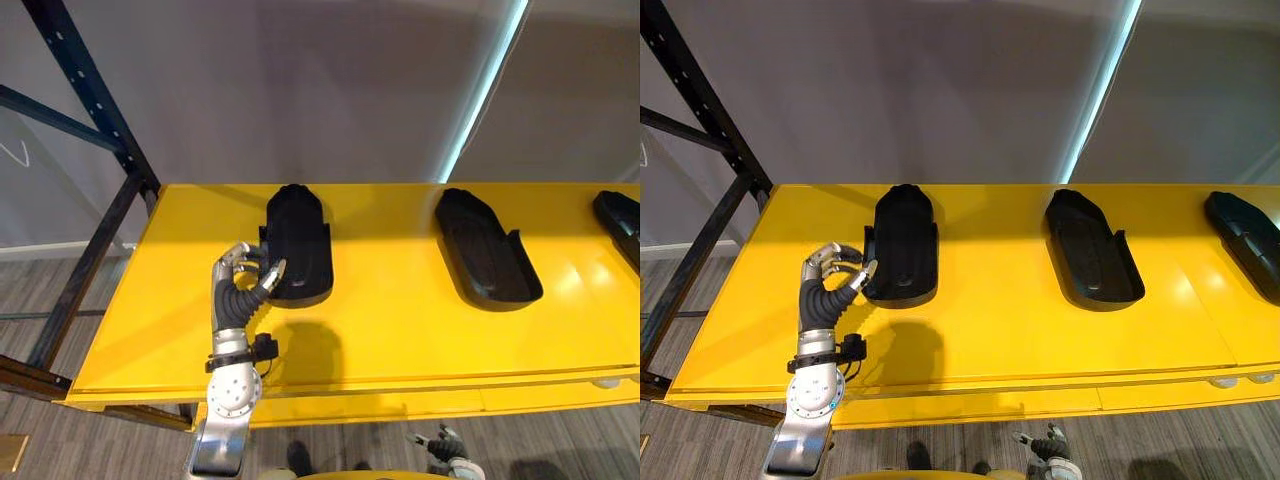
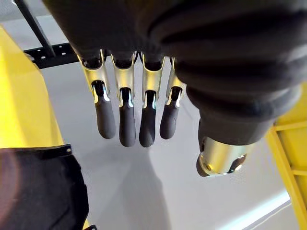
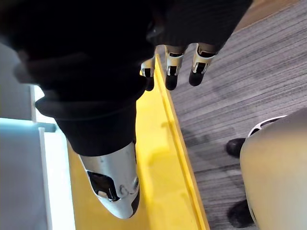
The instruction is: Walk over and take plastic housings, then place them on the shelf
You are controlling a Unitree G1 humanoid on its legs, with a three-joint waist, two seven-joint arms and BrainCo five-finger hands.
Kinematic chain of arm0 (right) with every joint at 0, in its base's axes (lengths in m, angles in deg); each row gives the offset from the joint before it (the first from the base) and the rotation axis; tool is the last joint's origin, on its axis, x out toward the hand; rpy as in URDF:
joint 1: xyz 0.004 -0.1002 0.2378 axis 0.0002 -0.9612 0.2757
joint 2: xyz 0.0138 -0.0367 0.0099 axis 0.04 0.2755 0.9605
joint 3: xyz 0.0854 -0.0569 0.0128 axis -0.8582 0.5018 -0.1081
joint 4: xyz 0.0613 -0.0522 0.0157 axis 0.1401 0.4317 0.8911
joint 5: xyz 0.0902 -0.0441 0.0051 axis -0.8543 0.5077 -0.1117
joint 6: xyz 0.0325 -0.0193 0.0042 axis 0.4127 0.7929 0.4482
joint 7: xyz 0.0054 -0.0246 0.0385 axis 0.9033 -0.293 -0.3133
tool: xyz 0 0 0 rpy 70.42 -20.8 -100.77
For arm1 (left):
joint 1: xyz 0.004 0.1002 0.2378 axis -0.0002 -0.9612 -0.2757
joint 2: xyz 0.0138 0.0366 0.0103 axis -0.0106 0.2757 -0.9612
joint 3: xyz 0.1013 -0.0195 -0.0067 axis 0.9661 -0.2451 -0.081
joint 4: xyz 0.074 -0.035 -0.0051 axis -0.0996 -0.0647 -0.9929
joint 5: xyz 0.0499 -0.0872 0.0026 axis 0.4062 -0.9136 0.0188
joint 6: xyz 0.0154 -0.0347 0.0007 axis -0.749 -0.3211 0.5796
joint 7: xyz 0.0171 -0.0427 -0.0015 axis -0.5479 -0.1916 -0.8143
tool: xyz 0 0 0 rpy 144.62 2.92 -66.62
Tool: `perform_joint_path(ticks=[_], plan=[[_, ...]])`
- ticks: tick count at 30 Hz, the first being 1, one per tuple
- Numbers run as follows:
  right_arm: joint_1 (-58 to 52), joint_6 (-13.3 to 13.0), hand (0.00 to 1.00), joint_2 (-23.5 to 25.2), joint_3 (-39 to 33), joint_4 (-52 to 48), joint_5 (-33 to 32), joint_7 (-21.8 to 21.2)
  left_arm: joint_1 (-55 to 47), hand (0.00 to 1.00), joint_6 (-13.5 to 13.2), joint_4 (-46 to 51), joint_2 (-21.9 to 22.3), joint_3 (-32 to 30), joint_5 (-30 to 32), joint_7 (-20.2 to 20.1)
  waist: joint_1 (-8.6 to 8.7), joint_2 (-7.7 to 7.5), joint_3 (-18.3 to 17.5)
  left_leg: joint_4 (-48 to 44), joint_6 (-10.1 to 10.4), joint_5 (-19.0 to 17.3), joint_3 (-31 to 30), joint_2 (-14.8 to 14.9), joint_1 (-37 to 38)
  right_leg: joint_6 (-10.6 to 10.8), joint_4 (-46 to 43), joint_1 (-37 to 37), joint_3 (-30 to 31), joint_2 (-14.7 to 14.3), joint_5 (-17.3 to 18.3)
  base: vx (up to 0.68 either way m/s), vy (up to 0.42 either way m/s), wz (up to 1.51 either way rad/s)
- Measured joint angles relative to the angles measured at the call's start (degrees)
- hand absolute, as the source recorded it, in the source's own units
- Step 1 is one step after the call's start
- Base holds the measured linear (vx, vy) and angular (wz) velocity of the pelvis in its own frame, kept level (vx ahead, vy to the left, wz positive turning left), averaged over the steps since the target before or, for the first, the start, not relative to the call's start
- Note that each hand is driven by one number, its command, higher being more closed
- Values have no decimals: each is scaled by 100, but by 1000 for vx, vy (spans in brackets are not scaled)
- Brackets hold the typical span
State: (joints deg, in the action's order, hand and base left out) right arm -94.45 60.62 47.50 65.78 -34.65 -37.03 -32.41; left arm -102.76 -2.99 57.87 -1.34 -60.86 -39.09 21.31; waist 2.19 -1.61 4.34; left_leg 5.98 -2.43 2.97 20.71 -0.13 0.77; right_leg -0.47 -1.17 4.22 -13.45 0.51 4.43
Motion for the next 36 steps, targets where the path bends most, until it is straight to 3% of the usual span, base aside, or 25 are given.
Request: perform_joint_path(ticks=[5,9,36], plan=[[6,2,0,0,41,-22,4,2,-206,100,-40,-411,-78,310,104,-444,-2,39,5,1,1,3,10,-7,57,33,-73,-22,4,16,24,-6,6,0],[6,4,0,2,45,-20,6,6,-355,100,-37,-700,-126,434,289,-564,-1,46,4,2,0,2,13,-21,68,114,-72,-26,5,33,96,-6,8,0],[60,105,0,10,37,17,68,126,516,100,123,-2359,-104,679,665,-389,29,156,-100,2,-48,-45,4,-85,65,112,113,61,-24,68,98,30,4,0]])
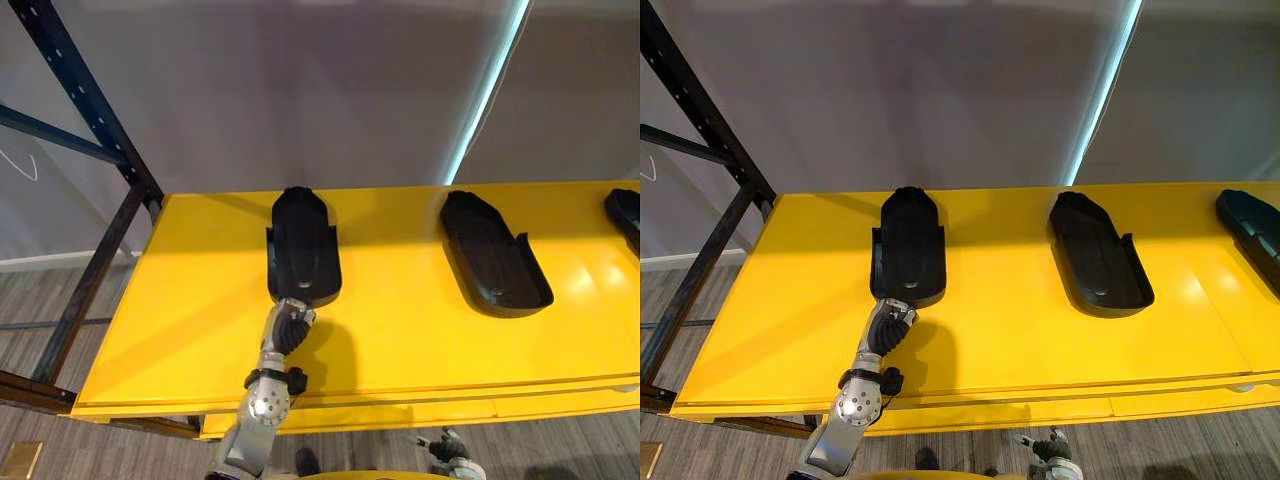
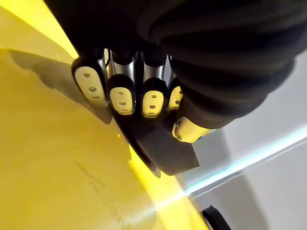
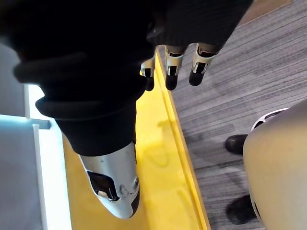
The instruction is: Walk over and take plastic housings, then place them on the shelf
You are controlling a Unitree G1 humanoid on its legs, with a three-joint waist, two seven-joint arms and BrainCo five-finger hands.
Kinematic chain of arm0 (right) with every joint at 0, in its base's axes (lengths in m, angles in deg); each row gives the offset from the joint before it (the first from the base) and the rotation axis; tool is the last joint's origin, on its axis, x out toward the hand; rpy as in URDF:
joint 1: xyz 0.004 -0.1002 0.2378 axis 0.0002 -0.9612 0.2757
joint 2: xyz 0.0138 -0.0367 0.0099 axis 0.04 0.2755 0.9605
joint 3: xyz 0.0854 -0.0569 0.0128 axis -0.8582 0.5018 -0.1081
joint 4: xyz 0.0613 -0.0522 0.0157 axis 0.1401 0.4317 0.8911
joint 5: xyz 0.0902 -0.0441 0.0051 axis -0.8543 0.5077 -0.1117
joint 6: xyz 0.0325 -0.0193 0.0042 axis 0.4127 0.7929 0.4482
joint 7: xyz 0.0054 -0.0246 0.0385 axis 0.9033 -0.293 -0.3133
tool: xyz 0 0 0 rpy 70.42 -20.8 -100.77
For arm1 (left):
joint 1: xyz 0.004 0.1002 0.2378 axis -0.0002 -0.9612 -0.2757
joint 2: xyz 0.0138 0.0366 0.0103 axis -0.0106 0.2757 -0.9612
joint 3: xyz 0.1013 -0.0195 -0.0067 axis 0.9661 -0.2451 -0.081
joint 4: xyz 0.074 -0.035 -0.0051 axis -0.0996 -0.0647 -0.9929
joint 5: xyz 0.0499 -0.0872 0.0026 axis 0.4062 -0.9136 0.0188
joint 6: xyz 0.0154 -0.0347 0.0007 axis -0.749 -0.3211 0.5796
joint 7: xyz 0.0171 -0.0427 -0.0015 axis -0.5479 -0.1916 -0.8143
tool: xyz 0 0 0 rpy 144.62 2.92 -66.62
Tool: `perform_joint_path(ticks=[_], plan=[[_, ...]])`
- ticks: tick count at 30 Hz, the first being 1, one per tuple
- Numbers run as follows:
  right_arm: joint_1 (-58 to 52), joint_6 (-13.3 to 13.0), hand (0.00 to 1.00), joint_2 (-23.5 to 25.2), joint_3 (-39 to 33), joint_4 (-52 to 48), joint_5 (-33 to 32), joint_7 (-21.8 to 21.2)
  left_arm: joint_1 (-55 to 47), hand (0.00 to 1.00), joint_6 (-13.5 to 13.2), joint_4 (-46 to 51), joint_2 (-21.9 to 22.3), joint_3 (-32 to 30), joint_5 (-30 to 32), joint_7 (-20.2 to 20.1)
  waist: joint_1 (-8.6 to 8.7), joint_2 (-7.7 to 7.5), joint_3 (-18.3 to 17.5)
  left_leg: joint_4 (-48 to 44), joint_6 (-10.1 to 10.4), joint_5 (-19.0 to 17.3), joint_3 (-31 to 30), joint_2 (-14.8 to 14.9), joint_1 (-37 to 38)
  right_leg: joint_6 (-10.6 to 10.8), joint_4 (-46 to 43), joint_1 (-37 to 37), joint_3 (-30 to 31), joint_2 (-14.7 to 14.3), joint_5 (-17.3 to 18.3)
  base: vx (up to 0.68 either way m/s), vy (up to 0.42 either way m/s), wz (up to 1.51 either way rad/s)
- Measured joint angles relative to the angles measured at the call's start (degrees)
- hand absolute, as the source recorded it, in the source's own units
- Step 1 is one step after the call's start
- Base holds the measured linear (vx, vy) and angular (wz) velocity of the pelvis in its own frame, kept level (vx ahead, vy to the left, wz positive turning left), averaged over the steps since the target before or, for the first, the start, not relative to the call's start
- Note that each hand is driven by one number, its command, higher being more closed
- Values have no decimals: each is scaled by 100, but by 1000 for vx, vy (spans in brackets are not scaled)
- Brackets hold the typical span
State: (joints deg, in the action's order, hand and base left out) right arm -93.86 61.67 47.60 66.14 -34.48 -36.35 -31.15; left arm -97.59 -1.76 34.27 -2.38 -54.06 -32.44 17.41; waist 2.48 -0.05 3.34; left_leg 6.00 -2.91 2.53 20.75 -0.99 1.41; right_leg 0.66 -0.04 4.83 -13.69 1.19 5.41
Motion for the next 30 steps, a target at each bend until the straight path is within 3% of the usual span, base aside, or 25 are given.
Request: perform_joint_path(ticks=[9,14,16,17,21,23,27,29,30], plan=[[9,-6,0,-2,1,8,-1,2,5,100,-4,128,-26,52,-203,-37,13,-5,3,0,-1,0,-35,-14,-13,2,6,-3,-27,11,0,2,1,1],[22,-13,0,-68,4,109,-8,-5,-205,100,-32,1278,-31,-10,-859,-66,0,-22,-3,-1,-2,1,-174,-30,-93,3,9,-12,-152,17,1,19,-6,14],[135,-11,0,-105,7,237,-14,-9,-176,100,-312,2217,-4,-566,-1587,101,-8,-29,-7,-3,-2,8,-269,-36,-145,2,4,0,-226,14,1,29,-9,17],[136,-14,0,-108,8,243,-18,-10,-170,100,-346,2295,-2,-653,-1638,130,-9,-29,-7,-3,0,11,-276,-37,-148,2,4,0,-229,13,1,28,-8,16],[168,-22,0,-139,5,331,-43,-5,-136,100,-705,2770,150,-2304,-2541,820,-27,-48,-8,-7,-4,63,-435,-47,-156,-15,-10,51,-319,3,11,10,-6,21],[183,-46,0,-135,3,426,-58,2,-233,100,-765,2743,329,-3004,-2932,1216,-54,-99,-19,-6,-1,89,-519,-54,-136,-47,-28,106,-357,3,31,-11,-4,27],[101,-38,0,-107,-21,397,-57,22,-669,100,-759,2345,532,-3640,-3320,1708,-222,-149,-25,0,10,94,-625,-59,-80,-75,-79,169,-406,4,56,-42,1,13],[-15,-28,0,-42,-67,191,-47,69,-996,100,-675,1883,712,-3850,-3545,1746,-226,-155,-28,-1,-4,-2,-614,-59,-67,-60,-96,213,-514,25,79,-75,22,16],[-45,-9,0,-16,-32,161,-32,99,-1112,100,-589,1543,731,-3954,-3729,1717,-313,-163,-33,-1,-8,-35,-480,-39,-80,-65,-100,211,-507,31,85,-105,35,-7]])
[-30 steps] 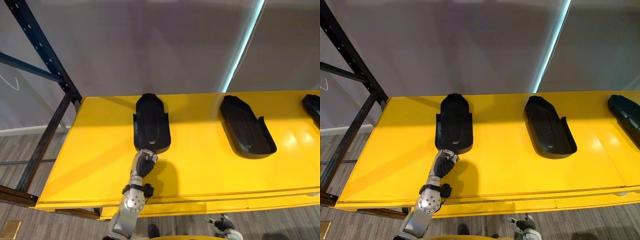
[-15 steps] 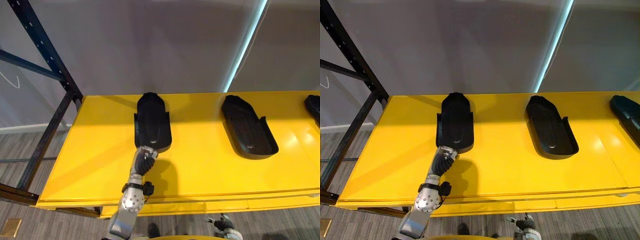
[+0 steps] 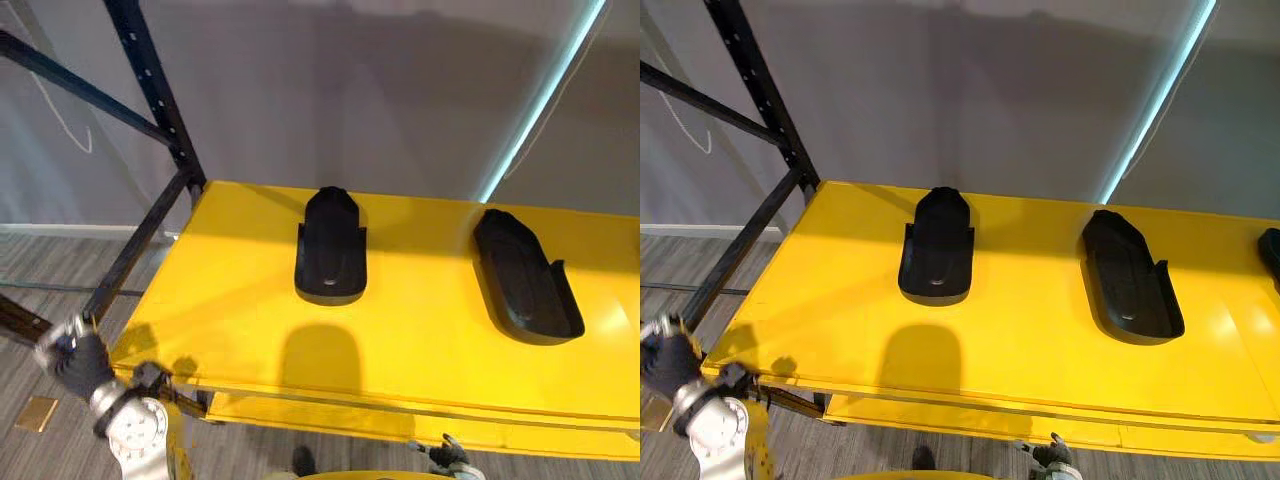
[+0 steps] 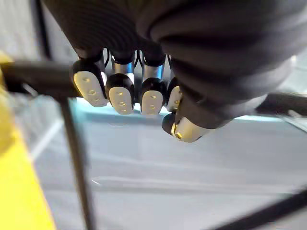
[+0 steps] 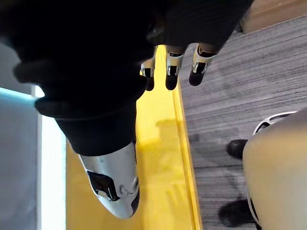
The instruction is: Walk over and take plastic housings, then place them on the shelf
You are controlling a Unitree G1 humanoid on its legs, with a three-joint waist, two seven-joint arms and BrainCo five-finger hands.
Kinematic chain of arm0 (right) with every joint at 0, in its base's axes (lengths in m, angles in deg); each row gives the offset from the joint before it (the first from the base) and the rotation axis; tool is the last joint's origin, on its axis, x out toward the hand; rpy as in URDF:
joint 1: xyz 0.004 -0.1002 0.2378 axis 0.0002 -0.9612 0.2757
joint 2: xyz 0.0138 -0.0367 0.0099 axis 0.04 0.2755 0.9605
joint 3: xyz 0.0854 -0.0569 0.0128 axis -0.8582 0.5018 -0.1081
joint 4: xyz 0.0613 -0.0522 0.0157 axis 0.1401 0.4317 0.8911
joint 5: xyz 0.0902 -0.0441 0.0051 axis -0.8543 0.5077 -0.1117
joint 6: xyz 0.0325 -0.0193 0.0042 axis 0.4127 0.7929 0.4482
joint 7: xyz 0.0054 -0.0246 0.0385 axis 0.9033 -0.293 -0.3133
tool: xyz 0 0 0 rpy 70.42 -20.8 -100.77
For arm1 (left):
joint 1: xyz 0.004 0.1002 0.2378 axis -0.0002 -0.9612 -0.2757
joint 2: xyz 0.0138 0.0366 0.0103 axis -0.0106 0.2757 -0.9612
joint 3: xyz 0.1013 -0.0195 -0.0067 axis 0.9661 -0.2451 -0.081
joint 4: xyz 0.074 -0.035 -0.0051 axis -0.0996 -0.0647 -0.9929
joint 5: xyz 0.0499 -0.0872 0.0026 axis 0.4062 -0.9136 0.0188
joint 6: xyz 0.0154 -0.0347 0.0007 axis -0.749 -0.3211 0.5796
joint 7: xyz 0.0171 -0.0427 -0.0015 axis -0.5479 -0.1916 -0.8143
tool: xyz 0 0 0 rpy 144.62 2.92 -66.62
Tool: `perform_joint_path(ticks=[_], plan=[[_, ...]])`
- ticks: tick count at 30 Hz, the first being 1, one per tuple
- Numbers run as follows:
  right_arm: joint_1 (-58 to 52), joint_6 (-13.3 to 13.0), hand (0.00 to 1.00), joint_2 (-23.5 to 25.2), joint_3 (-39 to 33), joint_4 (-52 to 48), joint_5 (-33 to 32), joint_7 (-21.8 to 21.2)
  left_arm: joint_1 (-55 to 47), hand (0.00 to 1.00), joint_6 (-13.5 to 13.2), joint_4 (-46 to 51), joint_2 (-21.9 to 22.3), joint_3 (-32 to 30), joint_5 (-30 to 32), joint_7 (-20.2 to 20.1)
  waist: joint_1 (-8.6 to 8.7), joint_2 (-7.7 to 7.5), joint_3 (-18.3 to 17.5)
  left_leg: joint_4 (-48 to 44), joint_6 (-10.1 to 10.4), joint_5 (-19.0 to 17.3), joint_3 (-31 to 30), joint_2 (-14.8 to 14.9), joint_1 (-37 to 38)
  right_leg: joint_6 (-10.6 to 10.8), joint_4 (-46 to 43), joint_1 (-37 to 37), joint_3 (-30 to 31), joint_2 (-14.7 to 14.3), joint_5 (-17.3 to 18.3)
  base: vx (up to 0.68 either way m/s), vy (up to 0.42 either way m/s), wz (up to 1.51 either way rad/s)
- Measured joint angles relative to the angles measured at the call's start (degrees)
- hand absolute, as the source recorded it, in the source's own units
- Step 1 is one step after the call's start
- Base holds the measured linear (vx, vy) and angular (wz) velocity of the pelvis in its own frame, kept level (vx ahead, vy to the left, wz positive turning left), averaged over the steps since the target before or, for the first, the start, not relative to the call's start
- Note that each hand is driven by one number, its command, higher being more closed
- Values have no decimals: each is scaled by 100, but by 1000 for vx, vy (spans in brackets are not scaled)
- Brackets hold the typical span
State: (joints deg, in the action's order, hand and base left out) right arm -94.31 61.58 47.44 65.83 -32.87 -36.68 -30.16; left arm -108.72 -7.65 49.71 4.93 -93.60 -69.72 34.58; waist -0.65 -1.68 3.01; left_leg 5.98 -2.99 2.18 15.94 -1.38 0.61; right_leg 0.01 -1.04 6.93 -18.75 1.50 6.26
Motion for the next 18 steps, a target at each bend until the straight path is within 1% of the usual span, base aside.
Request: perform_joint_path(ticks=[1,2,3,4,5,7,9,10,13,15,16,18], plan=[[-2,15,0,12,2,-48,27,5,-52,100,109,-396,41,-103,-112,-18,-38,-5,-3,0,-3,-7,115,14,2,-2,1,-2,-4,7,2,-116,48,-5],[-12,65,0,34,1,-166,34,5,-105,100,257,-871,53,-211,-187,-41,-29,-15,3,-1,1,-18,240,28,4,-1,-2,-6,-27,21,3,-86,43,3],[-5,115,0,50,1,-198,36,4,-131,0,422,-1221,58,-292,-226,-151,-29,-25,9,-1,5,-24,358,42,12,0,-7,-8,-43,33,5,-61,66,10],[-1,138,0,77,1,-212,38,3,-149,0,643,-1727,84,-339,-219,-331,-29,-38,7,-2,5,-24,498,60,29,9,-44,-19,-65,54,23,-37,58,9],[-10,158,0,92,1,-260,41,2,-157,0,737,-2042,86,-372,-203,-425,-29,-41,8,-2,5,-24,539,61,32,17,-79,-26,-78,69,42,-29,59,10],[-52,232,0,151,1,-546,40,0,-157,0,978,-3083,87,-362,-149,-729,-24,-42,10,-2,3,-24,547,28,123,68,-205,-16,-135,138,134,12,61,8],[-51,224,0,159,1,-657,39,1,-150,0,1090,-3677,85,-313,-25,-909,-26,-9,25,-1,-18,-39,552,2,127,102,-291,-18,-127,176,203,-6,68,4],[-43,222,0,161,-18,-661,39,3,-149,0,1108,-4044,80,-276,118,-1081,-34,-58,-5,-1,-35,-52,534,-26,128,120,-301,-24,-126,200,245,1,59,9],[-44,216,0,160,-81,-661,38,6,-146,0,1112,-4461,40,-235,369,-1316,-32,-59,-16,-1,-55,-87,535,-63,139,140,-319,-23,-112,236,261,40,47,0],[-63,216,0,152,-94,-646,38,6,-86,0,1110,-4748,21,-106,547,-1500,-30,-9,2,-1,-43,-106,556,-87,140,161,-356,-27,-55,259,275,64,42,-9],[-73,220,0,153,-130,-628,38,5,13,0,1107,-4979,-5,-1,717,-1652,-27,42,24,-1,-52,-115,555,-106,161,175,-376,-26,-16,269,284,76,19,-5],[-73,219,0,148,-230,-625,39,7,139,0,1102,-5179,-28,194,938,-1777,-22,93,41,-1,-55,-130,557,-123,211,205,-386,-21,7,285,296,94,8,-4]])
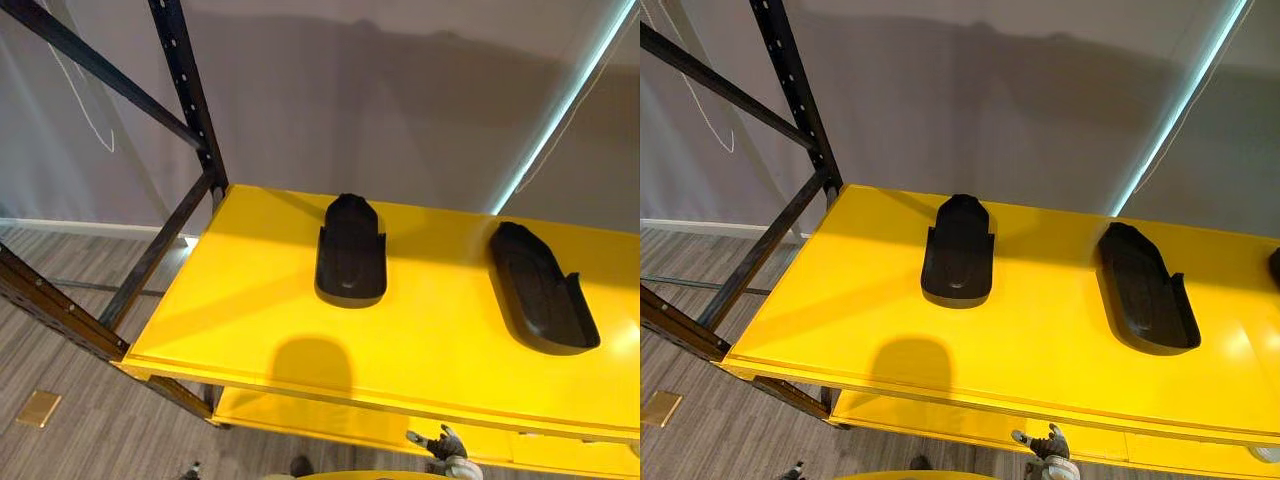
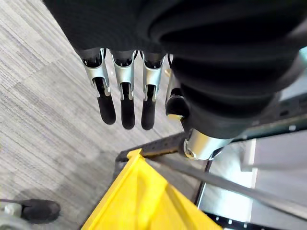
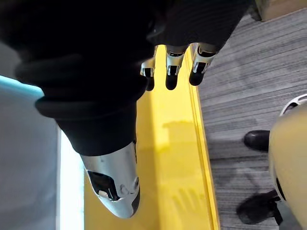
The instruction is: Walk over and take plastic housings, then place them on the shelf
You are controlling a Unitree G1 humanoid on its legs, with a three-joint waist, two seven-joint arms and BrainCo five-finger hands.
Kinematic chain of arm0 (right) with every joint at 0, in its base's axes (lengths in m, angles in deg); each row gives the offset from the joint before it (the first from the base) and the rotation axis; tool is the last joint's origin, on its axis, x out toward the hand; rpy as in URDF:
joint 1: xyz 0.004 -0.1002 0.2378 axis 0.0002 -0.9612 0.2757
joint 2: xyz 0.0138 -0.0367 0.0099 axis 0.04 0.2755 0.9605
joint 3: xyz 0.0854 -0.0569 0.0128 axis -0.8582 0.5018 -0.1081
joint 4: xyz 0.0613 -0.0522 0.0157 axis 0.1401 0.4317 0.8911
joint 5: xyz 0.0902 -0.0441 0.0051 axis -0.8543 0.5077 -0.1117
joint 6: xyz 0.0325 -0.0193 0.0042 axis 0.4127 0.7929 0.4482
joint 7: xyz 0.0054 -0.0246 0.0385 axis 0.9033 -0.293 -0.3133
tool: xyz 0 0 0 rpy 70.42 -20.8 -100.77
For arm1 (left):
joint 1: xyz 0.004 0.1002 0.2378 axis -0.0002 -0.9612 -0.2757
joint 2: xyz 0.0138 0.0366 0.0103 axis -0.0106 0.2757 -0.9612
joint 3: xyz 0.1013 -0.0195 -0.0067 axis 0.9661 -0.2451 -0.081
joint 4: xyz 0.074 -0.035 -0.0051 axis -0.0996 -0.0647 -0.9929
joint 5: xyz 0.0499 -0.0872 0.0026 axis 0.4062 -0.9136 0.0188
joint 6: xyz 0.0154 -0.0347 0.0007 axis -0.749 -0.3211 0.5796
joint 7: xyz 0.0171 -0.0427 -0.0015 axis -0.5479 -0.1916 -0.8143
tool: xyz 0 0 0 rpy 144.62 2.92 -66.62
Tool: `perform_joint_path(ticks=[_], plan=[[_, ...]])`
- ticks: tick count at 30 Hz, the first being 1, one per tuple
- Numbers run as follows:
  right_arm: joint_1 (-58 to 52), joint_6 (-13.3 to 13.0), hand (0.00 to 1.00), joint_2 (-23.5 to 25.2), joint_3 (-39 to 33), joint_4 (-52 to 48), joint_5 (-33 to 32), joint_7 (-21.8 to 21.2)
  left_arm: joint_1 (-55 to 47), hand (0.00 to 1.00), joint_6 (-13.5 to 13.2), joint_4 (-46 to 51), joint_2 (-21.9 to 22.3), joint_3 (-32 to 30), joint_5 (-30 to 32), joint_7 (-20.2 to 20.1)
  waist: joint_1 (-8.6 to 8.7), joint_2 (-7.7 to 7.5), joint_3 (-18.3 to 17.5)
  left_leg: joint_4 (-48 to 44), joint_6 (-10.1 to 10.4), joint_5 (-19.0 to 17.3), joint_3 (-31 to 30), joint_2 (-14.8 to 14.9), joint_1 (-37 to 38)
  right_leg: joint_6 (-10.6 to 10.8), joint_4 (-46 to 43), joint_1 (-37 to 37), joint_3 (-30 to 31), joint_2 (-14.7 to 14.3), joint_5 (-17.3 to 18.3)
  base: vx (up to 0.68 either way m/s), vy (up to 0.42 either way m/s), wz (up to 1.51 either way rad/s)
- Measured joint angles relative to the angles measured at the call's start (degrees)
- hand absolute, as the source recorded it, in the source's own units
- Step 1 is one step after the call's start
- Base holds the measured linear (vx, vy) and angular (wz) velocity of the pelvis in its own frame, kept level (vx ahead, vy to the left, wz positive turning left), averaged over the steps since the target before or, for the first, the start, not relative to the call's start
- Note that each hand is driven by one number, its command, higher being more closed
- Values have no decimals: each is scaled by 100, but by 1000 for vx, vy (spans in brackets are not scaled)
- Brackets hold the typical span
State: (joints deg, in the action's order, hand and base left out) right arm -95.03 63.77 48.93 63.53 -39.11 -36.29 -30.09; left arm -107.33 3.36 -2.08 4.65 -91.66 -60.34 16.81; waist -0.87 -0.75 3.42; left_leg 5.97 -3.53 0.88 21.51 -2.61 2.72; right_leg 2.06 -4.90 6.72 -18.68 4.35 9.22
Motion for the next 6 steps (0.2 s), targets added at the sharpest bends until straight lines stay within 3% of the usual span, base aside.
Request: perform_joint_path(ticks=[6], plan=[[92,-4,0,-33,-168,249,198,14,320,0,-9,-381,-225,410,475,-249,9,20,17,-2,33,-16,90,14,95,-8,10,4,153,-22,40,56,-37,-10]])
